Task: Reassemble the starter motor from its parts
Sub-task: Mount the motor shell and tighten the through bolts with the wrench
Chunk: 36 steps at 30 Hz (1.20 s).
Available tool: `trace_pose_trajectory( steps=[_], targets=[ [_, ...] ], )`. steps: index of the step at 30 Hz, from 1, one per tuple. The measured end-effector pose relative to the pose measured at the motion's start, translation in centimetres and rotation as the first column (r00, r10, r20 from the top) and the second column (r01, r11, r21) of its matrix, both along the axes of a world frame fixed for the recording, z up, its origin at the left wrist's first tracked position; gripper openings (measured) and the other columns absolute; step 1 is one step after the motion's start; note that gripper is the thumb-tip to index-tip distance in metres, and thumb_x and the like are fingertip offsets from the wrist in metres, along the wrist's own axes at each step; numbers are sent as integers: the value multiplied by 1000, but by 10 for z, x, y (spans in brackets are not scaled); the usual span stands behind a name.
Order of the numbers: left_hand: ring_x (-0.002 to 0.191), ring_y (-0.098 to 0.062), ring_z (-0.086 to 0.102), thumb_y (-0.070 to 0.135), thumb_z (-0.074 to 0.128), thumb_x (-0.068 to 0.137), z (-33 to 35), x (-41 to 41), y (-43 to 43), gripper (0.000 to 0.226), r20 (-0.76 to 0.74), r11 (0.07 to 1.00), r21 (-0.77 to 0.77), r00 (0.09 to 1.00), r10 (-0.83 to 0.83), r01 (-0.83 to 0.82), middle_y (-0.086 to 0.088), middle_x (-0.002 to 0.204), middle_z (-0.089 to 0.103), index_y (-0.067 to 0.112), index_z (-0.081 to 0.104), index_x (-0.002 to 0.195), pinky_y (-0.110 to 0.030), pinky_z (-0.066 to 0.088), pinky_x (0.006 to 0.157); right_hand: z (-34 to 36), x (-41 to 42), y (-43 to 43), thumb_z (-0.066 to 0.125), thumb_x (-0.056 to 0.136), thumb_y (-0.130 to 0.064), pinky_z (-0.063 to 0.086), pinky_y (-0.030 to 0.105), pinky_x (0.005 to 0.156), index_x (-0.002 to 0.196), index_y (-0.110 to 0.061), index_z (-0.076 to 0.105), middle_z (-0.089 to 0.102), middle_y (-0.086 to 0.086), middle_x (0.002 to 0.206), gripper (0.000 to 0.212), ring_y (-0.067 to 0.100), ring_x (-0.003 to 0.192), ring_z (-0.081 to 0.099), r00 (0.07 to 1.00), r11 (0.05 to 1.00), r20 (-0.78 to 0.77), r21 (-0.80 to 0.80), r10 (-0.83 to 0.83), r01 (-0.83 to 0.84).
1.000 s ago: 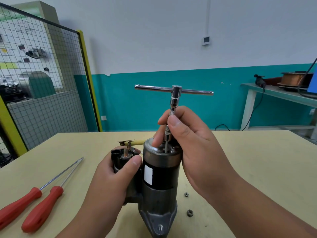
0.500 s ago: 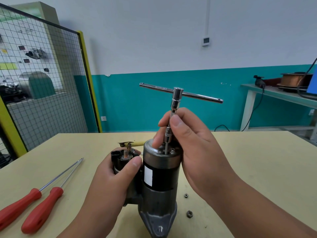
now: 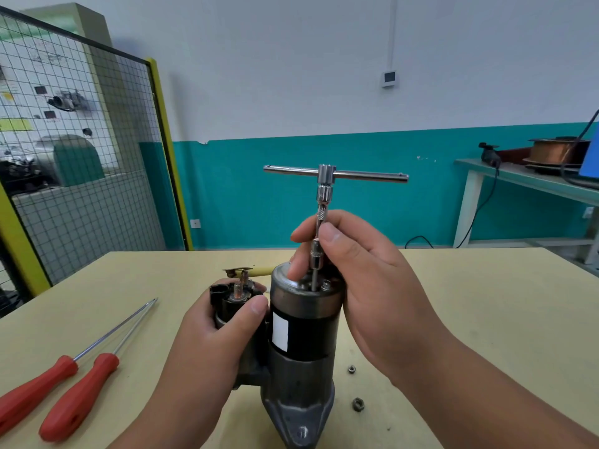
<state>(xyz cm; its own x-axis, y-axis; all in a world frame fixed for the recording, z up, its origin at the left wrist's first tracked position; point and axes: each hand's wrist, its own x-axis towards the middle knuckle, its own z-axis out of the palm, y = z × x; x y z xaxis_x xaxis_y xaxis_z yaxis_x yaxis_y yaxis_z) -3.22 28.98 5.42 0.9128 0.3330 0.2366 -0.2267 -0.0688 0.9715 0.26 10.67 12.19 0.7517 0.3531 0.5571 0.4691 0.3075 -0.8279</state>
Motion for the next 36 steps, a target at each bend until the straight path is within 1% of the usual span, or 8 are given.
trace_pose_trajectory(
  steps=[2,6,11,15,19,25,29,36],
  targets=[
    [83,-25,80,67,74,58,0,0,0,51,0,1000,-4,1000,-5,5,1,93,81,40,80,100,-41,61,50,0,0,1,49,100,-36,53,41,84,91,-35,71,73,3,82,24,16,81,66,1000,1000,4,3,-3,2],
    [75,-22,77,68,72,56,1,0,-1,51,3,1000,3,1000,6,-6,1,88,80,41,80,100,-31,54,43,1,-2,2,55,98,-39,51,49,89,88,-35,68,72,2,80,18,18,81,65,999,1000,29,17,-17,16],
    [95,-27,78,71,70,57,-2,2,1,52,-15,1000,27,1000,16,-15,6,97,81,46,78,102,-34,61,54,2,-3,2,57,93,-46,52,59,93,88,-31,65,72,3,80,18,21,82,64,999,1000,38,28,-13,12],
    [90,-22,80,72,69,57,0,0,1,53,-10,998,50,1000,22,-22,6,96,82,47,77,103,-43,65,60,2,-2,2,58,96,-45,52,43,87,86,-34,68,73,0,79,19,15,81,66,998,999,47,4,-35,35],
    [96,-28,79,71,71,58,0,0,0,60,-12,999,43,1000,14,-14,3,101,82,43,77,110,-49,67,63,1,-2,1,53,99,-43,53,31,82,88,-37,74,73,-4,82,24,10,83,68,997,998,51,-37,-55,57],
    [94,-27,79,72,70,58,2,-1,-1,57,-10,998,57,1000,29,-28,3,99,82,43,77,107,-57,67,65,1,-2,0,46,102,-42,49,32,86,102,-42,77,73,-7,87,30,8,88,68,995,994,71,-78,-69,74],
    [94,-26,79,73,68,57,2,-1,-2,57,-13,998,55,1000,28,-27,5,97,82,45,77,106,-39,64,57,0,-1,-1,43,103,-41,52,41,91,109,-39,77,73,-3,88,35,13,90,68,999,998,33,-53,-26,28],
    [88,-26,78,71,70,57,3,-2,-1,56,-9,999,46,1000,17,-17,4,95,81,41,79,104,-31,59,51,2,-2,1,57,96,-47,54,37,85,89,-35,74,72,-5,83,22,13,85,67,998,999,51,-38,-26,28]
  ],
)
